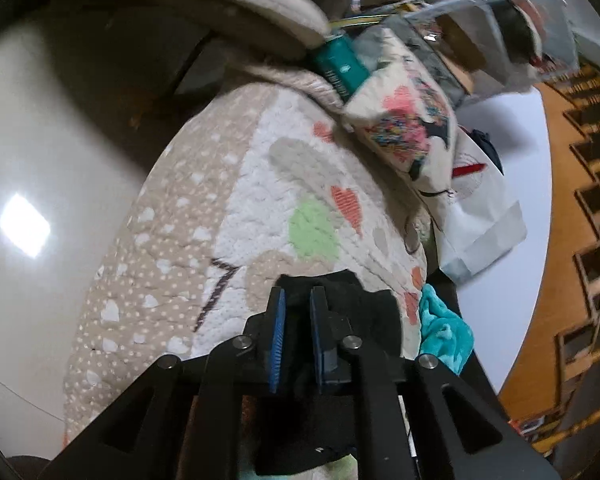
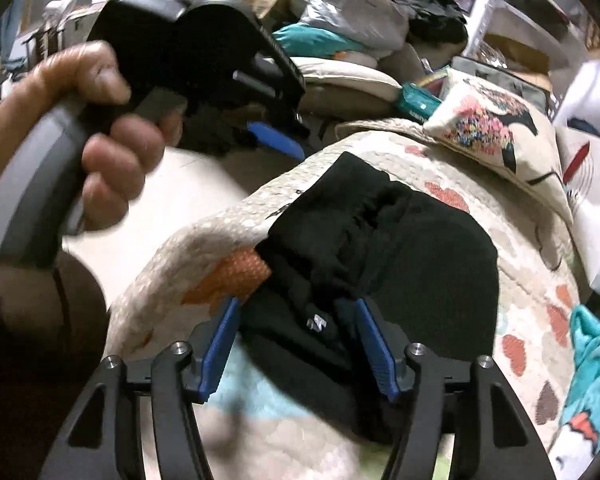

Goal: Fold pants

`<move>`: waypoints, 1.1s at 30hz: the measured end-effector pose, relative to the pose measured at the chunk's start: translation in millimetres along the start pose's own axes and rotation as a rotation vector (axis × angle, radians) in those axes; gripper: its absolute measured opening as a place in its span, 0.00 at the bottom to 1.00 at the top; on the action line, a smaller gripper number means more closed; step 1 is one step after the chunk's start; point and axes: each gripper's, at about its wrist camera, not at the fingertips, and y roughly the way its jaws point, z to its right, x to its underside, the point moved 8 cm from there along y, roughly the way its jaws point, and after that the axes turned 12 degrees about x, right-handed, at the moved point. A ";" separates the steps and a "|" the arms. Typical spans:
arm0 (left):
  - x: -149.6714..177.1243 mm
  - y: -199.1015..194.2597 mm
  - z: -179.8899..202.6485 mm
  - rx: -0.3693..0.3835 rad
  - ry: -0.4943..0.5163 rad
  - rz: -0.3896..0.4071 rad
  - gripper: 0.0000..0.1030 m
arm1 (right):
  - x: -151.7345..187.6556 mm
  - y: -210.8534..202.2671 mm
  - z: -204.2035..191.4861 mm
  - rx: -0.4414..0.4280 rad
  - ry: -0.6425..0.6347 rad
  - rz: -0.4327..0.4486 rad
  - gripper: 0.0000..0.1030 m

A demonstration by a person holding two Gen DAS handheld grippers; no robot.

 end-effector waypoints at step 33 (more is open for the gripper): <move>112.2 1.0 25.0 -0.410 0.256 -0.028 0.47 | 91.7 4.8 168.7 -0.011 0.758 -0.183 0.69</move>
